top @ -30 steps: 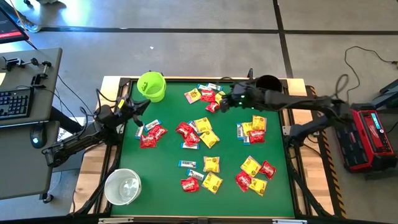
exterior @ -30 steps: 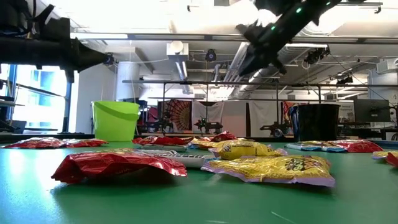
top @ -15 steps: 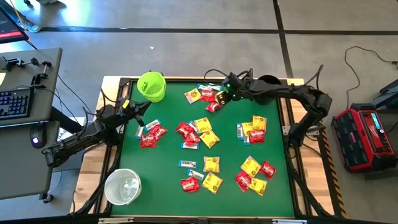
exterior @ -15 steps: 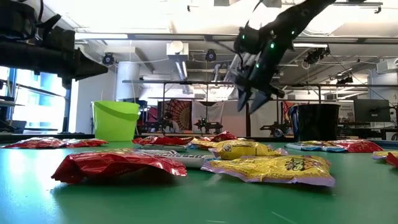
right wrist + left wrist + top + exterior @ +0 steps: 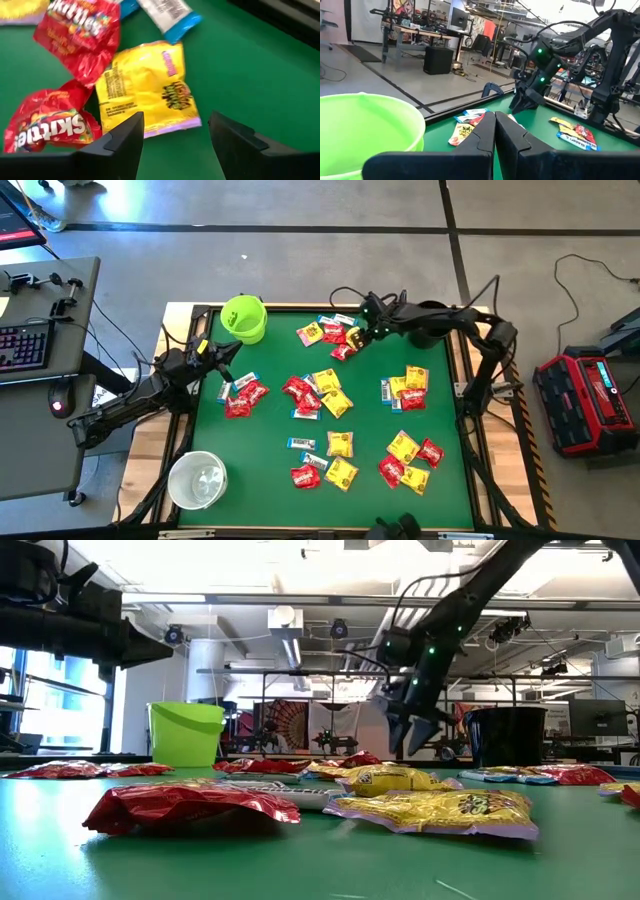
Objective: Sort candy by brand, put in halloween buckets
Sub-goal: Put the yellow candy into the black bucket
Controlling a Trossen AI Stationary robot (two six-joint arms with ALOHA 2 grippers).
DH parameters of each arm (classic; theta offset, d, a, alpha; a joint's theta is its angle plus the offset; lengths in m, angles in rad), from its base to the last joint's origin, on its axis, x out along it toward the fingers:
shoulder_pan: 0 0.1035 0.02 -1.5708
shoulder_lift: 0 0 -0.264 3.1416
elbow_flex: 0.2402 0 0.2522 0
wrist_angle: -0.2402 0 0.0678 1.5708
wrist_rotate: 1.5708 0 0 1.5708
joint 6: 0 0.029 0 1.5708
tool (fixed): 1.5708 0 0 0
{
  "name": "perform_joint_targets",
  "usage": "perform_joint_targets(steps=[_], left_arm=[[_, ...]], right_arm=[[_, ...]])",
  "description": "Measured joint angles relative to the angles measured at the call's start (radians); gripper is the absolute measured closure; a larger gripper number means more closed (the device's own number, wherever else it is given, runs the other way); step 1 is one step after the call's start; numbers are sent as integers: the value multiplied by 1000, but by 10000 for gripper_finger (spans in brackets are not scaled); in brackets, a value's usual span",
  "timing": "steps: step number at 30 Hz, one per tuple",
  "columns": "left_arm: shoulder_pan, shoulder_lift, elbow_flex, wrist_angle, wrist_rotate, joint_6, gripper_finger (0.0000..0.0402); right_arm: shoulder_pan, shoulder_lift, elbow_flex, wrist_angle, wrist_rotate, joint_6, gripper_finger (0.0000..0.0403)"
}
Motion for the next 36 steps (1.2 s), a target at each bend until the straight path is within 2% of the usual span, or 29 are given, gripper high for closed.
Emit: perform_joint_targets(steps=[11,21,26,32,36], left_arm=[[0,0,0,1,-2,3,401],[0,0,0,1,-1,3,401],[0,0,0,1,-1,3,401],[0,0,0,1,-1,1,401],[0,0,0,1,0,1,401]], right_arm=[[-12,42,0,29,-10,-185,207],[-70,75,0,39,-123,-251,239],[-71,78,0,38,-125,-255,286],[-70,78,0,33,-146,-253,384],[-70,65,-1,13,-163,-247,392]])
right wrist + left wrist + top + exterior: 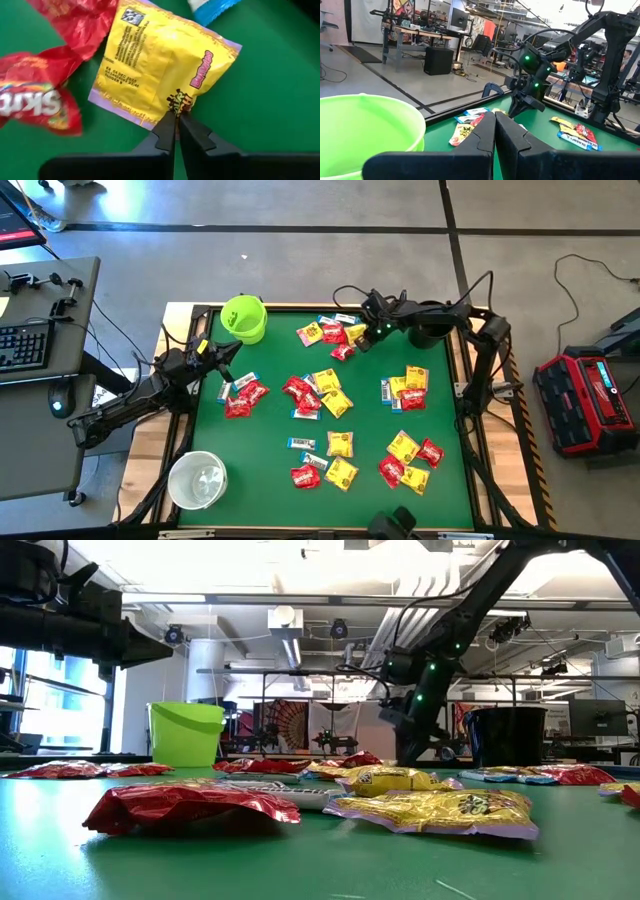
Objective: Sort candy by brand, put in halloween buckets
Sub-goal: Put the yellow candy into the black bucket
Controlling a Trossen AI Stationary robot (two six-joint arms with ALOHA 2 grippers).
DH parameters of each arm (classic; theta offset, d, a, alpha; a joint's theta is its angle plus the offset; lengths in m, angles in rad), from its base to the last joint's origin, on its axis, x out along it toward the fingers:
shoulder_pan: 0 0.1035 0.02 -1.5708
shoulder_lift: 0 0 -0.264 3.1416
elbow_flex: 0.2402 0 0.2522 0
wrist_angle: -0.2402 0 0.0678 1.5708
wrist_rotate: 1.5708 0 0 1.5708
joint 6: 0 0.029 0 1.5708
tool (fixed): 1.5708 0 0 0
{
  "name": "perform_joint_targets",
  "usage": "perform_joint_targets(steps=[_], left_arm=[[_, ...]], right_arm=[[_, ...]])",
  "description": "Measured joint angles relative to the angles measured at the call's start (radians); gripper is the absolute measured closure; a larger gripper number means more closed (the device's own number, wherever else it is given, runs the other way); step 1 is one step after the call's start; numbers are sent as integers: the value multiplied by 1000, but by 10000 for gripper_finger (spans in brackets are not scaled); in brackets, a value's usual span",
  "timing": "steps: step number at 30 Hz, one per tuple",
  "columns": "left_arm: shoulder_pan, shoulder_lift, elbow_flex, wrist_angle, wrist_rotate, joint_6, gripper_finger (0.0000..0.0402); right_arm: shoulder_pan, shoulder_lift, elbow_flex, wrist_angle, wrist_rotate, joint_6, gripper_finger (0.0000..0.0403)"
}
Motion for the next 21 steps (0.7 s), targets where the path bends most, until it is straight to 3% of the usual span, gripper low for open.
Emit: perform_joint_targets(steps=[10,21], left_arm=[[0,0,0,0,-1,1,401],[0,9,0,0,-1,1,401]], right_arm=[[43,-169,64,-151,-29,68,402],[100,-364,102,-208,21,169,402]])
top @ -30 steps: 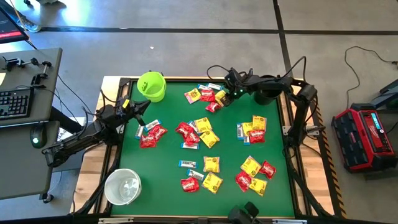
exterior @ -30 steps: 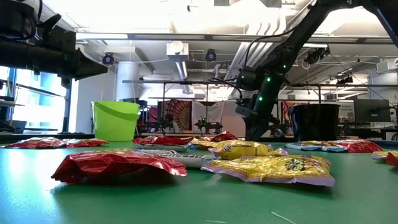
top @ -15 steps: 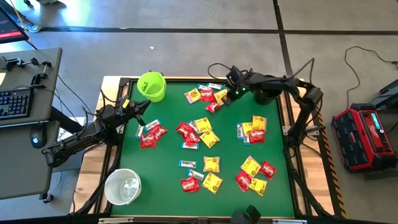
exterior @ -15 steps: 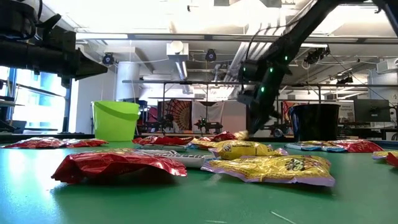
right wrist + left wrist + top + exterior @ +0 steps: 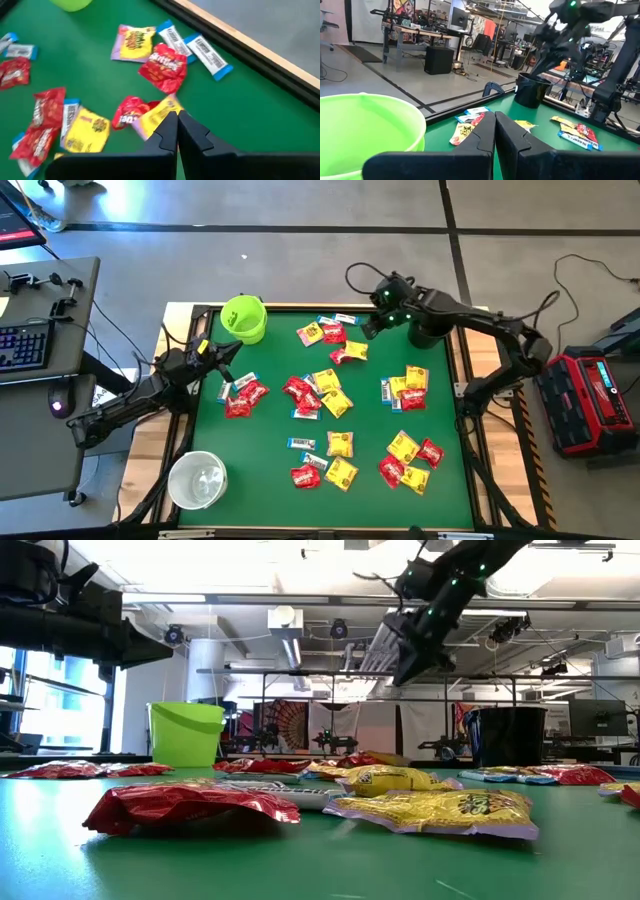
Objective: Sort candy by brand, put in halloween buckets
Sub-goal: Put the yellow candy into the black bucket
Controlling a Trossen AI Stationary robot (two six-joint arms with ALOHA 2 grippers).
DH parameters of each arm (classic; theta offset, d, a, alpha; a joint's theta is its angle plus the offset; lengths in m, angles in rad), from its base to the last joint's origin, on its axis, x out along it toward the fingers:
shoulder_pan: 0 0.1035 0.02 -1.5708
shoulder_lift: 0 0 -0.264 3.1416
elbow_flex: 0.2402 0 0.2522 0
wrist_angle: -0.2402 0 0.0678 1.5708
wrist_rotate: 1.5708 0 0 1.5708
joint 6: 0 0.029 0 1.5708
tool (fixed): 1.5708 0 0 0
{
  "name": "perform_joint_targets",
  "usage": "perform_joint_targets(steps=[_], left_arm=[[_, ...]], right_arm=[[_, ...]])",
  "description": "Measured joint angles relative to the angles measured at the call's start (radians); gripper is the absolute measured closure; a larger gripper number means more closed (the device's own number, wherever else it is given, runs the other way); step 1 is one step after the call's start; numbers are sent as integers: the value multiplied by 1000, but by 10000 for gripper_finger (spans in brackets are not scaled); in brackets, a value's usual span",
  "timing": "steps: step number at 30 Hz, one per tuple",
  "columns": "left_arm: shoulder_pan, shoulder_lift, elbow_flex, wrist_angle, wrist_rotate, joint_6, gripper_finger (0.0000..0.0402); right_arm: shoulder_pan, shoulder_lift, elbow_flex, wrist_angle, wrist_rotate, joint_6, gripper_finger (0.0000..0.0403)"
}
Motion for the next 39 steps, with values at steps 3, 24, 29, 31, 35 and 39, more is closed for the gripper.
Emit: perform_joint_targets(steps=[3,24,29,31,35,39], left_arm=[[0,13,0,1,0,0,401],[0,62,0,0,4,26,401],[0,62,0,0,4,28,401],[0,62,0,0,4,28,401],[0,62,0,0,4,28,401],[0,62,0,0,4,27,401]], right_arm=[[48,6,-2,-34,-2,-72,385],[287,327,-3,55,415,-413,191],[274,379,-3,63,467,-414,197],[268,391,-3,65,469,-414,199],[252,416,-3,72,449,-409,218],[234,431,-3,73,399,-385,273]])
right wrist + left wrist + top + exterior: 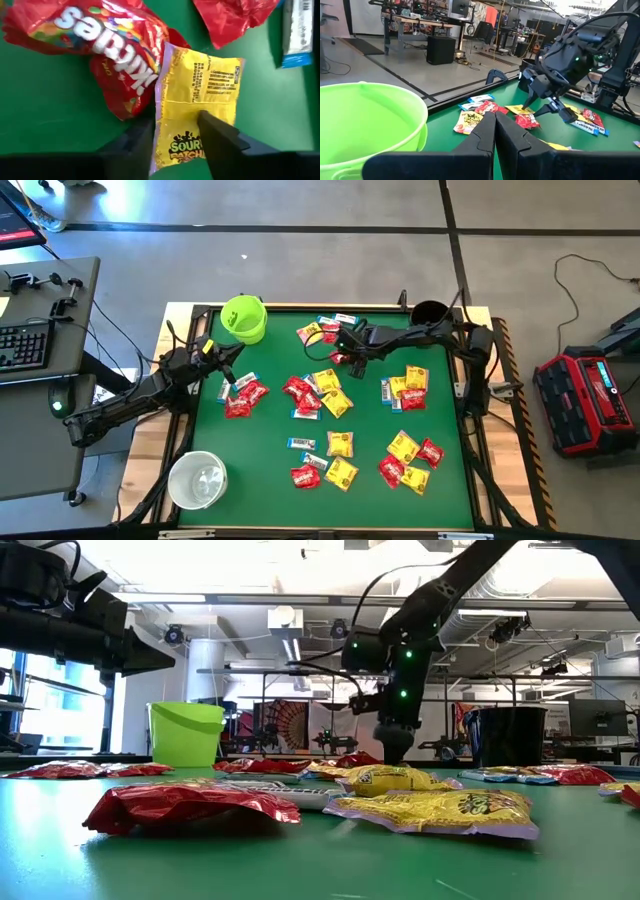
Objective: Sort candy by brand, put in halloween buckets
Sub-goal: Put the yellow candy into the black bucket
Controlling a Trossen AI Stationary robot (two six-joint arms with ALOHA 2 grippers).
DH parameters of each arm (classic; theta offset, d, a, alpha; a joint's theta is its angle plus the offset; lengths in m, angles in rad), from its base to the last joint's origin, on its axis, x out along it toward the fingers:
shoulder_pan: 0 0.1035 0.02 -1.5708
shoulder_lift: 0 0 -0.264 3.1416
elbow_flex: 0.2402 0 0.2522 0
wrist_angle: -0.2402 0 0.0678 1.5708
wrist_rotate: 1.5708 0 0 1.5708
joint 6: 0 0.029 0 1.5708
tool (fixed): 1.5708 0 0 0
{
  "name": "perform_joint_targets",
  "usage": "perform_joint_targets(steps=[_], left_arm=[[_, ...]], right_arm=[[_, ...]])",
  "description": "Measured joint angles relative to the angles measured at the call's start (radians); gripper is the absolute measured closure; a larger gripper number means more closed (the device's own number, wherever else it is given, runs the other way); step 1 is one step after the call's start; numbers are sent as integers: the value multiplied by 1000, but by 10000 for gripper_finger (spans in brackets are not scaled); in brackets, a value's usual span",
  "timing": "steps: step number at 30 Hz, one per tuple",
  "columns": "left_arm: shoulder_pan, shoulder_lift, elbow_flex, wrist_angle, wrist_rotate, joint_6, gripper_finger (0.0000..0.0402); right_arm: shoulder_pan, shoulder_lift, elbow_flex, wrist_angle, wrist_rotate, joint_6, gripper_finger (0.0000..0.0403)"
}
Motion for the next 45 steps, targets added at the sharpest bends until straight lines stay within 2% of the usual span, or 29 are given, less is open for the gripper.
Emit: perform_joint_targets(steps=[4,6,13,19,23,26,29,34,40,45], left_arm=[[0,0,0,0,0,-1,401],[0,0,0,0,0,-1,401],[0,0,0,0,-1,0,401],[0,0,0,0,-1,-25,401],[0,0,0,0,-1,-53,401],[0,0,0,0,0,-55,401],[0,0,0,0,0,-55,401],[0,0,0,0,-1,-48,401],[0,0,0,0,-2,-44,401],[0,0,0,0,-4,-44,401]], right_arm=[[-8,1,0,0,-22,26,367],[-10,-5,0,-7,-24,30,392],[-6,-56,91,-138,-95,96,399],[-14,-162,204,-249,-126,163,402],[-55,-258,273,-363,-107,223,402],[-104,-337,287,-457,-45,277,402],[-177,-415,272,-548,-4,346,402],[-310,-517,203,-616,-1,394,403],[-435,-562,48,-591,-61,397,403],[-503,-555,-64,-519,-65,404,403]])
